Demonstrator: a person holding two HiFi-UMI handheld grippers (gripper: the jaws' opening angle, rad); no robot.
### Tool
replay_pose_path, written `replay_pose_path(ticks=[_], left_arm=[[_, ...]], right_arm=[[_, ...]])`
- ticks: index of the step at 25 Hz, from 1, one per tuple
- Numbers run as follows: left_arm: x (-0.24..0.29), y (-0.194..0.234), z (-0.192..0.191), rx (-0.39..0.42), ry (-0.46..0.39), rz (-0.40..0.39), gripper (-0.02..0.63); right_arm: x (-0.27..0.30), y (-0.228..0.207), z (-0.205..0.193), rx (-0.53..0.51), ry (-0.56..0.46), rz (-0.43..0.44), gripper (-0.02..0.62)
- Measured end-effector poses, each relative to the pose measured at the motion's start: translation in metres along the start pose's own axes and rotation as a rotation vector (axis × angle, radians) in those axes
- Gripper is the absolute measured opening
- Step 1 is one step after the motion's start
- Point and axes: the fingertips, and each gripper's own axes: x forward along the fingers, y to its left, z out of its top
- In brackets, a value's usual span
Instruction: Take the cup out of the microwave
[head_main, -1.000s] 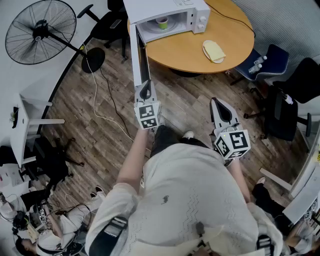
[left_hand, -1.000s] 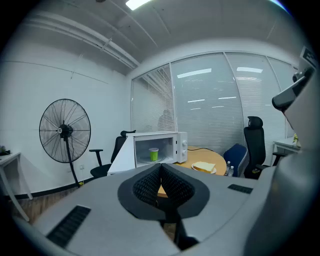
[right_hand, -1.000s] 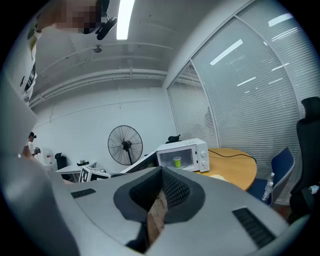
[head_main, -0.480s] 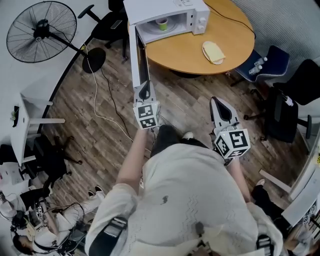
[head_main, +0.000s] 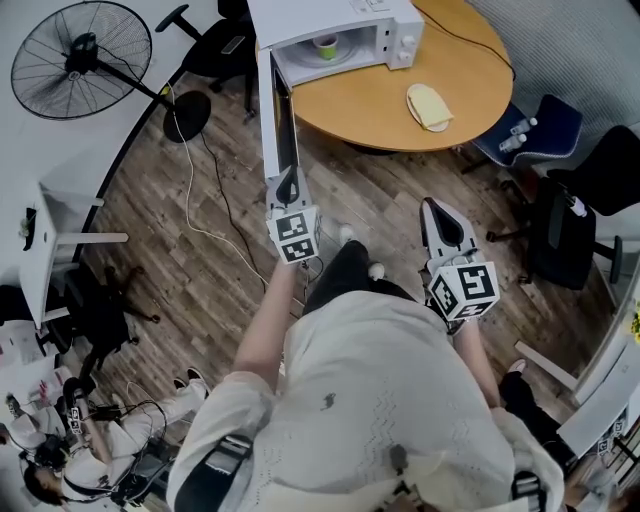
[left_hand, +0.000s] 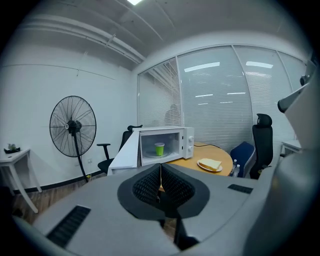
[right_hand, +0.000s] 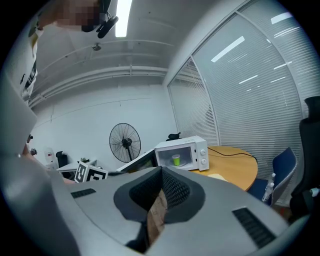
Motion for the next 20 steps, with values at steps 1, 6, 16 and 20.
replay_pose_path(ticks=[1, 6, 16, 20], left_arm=[[0.000, -0.001, 0.002, -0.009, 0.005, -0.002, 0.021], [0.011, -0.009, 0.013, -0.026, -0.019, 0.002, 0.021], [0.068, -0.043, 0.031, -0.039, -0.042, -0.089, 0.021], [0.091, -0.043, 0.040, -0.030, -0.055, -0.103, 0.021]], right_arm=[[0.003, 0.000, 0.001, 0.000, 0.001, -0.002, 0.008], [0.023, -0.004, 0.007, 0.001, 0.006, -0.013, 0.008], [0.076, -0.038, 0.021, 0.003, 0.029, -0.018, 0.008], [0.097, -0.052, 0.029, -0.005, 0.038, -0.019, 0.008]])
